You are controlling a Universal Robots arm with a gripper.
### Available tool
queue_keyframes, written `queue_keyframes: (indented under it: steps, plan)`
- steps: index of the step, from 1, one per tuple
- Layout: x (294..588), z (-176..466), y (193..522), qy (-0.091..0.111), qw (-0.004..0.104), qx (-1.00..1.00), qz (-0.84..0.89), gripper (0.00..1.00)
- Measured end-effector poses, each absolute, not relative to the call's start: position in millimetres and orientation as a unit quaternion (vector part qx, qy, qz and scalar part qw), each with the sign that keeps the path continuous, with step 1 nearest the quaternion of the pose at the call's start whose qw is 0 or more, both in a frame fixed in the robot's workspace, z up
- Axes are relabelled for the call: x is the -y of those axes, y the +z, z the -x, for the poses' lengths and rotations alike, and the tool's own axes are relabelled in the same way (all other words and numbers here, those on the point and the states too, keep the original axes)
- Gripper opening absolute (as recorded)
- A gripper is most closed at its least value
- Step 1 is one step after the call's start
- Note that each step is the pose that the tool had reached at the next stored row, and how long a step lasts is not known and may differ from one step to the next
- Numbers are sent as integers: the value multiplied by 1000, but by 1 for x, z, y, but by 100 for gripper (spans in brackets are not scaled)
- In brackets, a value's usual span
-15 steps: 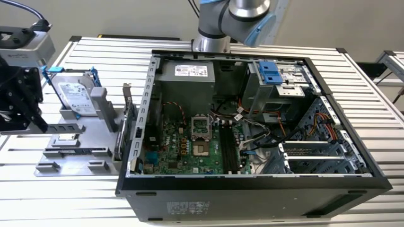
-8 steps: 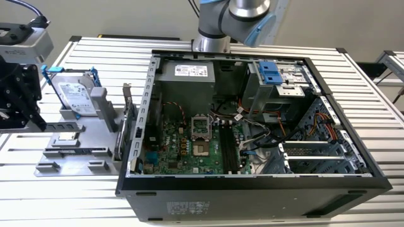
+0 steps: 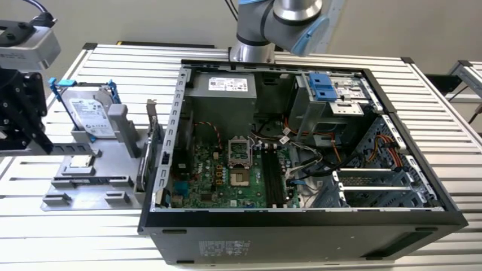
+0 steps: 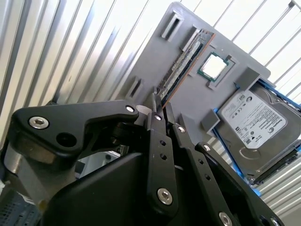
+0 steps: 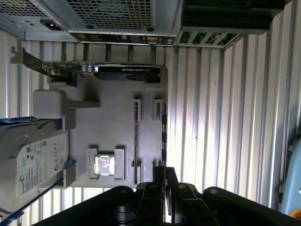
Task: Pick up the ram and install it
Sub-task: 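Pick up the ram and move it above insertion slot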
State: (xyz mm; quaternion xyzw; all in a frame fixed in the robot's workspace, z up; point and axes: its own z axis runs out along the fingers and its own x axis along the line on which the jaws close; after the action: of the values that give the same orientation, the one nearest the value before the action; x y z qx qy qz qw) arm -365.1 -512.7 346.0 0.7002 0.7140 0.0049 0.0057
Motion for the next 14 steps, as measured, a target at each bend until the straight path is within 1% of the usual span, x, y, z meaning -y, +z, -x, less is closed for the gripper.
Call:
queue_keyframes:
  steps: [14]
  plan:
    - [513,365,356,5,6,-713,-702,0]
